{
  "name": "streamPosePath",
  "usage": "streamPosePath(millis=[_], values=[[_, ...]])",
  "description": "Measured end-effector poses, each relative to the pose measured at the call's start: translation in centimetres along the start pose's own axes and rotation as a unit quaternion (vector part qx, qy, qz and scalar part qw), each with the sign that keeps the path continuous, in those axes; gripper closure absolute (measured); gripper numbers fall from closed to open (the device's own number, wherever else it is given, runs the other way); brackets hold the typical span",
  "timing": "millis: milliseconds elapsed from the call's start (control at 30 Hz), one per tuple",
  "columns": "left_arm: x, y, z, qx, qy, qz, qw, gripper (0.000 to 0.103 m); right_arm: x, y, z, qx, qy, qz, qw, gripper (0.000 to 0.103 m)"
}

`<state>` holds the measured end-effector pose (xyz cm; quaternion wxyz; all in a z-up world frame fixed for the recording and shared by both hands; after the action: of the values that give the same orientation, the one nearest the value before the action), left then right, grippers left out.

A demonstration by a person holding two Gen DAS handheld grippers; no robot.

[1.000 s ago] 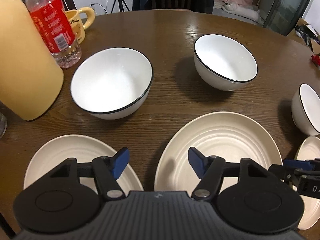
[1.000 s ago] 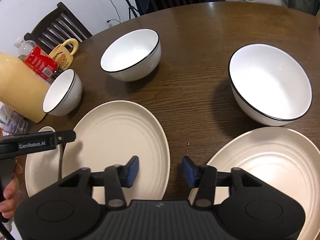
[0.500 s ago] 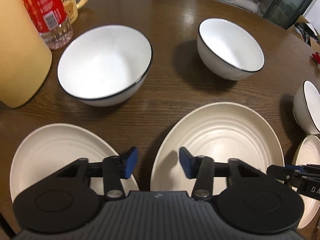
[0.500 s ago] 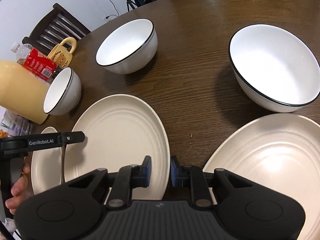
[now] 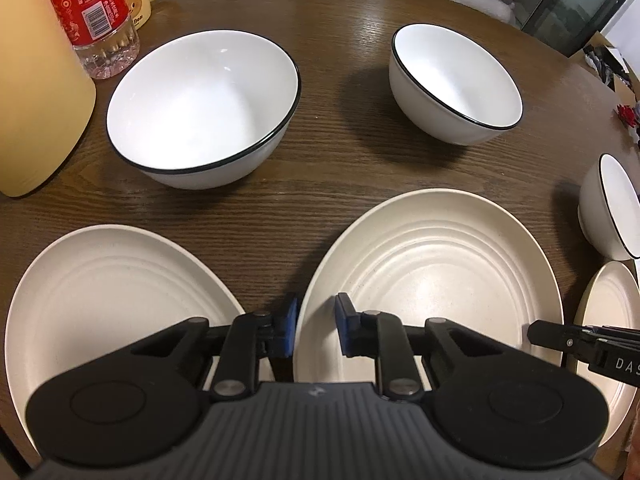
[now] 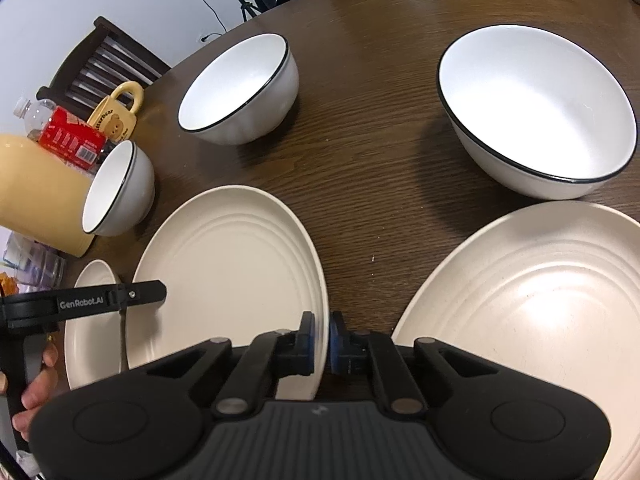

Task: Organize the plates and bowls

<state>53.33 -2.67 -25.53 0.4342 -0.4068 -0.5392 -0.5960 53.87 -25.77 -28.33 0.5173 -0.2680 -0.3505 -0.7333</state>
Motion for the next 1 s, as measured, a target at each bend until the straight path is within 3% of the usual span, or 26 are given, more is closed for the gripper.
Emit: streamPosePath(millis=[1000], values=[[5.4,-2.9,0.7,-0.002,0.000,-0.042,0.9991,0.083,4.8,-2.7,2.2,0.014,0.009,-0.036,0.999,0.097]])
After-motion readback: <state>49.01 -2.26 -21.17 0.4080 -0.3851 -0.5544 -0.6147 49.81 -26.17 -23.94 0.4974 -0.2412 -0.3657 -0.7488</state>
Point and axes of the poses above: each gripper's, at about its wrist camera, not at the fingertips, and x roughly against the way its jaws point, z to its left, y to its top, the point moved 7 cm from there along -x, roughly the way its jaws point, and after that the axes turned 12 degrees about y, right-handed, at the moved point
